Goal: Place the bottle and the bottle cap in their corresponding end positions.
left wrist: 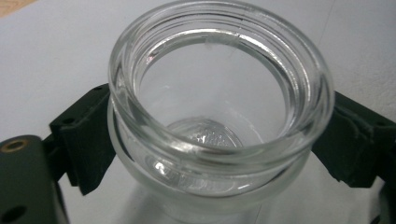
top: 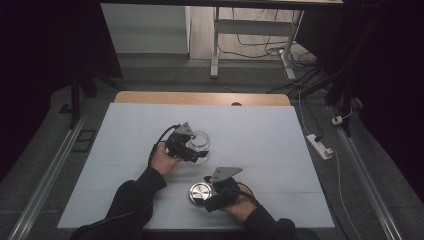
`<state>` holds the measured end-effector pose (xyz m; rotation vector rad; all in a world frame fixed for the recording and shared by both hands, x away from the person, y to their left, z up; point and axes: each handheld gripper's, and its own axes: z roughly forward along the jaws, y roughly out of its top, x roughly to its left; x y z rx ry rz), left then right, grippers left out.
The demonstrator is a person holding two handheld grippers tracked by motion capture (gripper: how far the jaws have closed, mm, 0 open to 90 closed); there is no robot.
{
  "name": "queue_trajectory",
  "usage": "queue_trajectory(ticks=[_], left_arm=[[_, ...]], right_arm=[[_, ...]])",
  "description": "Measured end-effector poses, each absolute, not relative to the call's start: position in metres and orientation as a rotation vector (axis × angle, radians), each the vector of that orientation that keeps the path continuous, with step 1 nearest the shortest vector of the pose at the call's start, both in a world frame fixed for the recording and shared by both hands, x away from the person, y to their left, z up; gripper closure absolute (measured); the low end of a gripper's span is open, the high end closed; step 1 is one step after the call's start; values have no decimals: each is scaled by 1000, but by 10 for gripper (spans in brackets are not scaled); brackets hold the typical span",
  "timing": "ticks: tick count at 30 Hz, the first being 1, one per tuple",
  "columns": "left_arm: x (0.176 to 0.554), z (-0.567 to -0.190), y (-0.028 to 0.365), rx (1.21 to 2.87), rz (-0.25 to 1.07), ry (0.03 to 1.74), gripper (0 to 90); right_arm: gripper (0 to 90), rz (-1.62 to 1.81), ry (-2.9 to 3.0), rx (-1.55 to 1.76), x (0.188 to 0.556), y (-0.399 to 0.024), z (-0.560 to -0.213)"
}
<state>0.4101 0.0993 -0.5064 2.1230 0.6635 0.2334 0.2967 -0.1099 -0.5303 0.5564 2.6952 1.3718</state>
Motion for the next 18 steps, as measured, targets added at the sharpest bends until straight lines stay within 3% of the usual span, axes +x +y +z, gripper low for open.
queue_trajectory(ticks=[18], left_arm=[[398,-487,109,2092,211,649,0]], right_arm=[[147,1441,2612,633,300,-122,-518]])
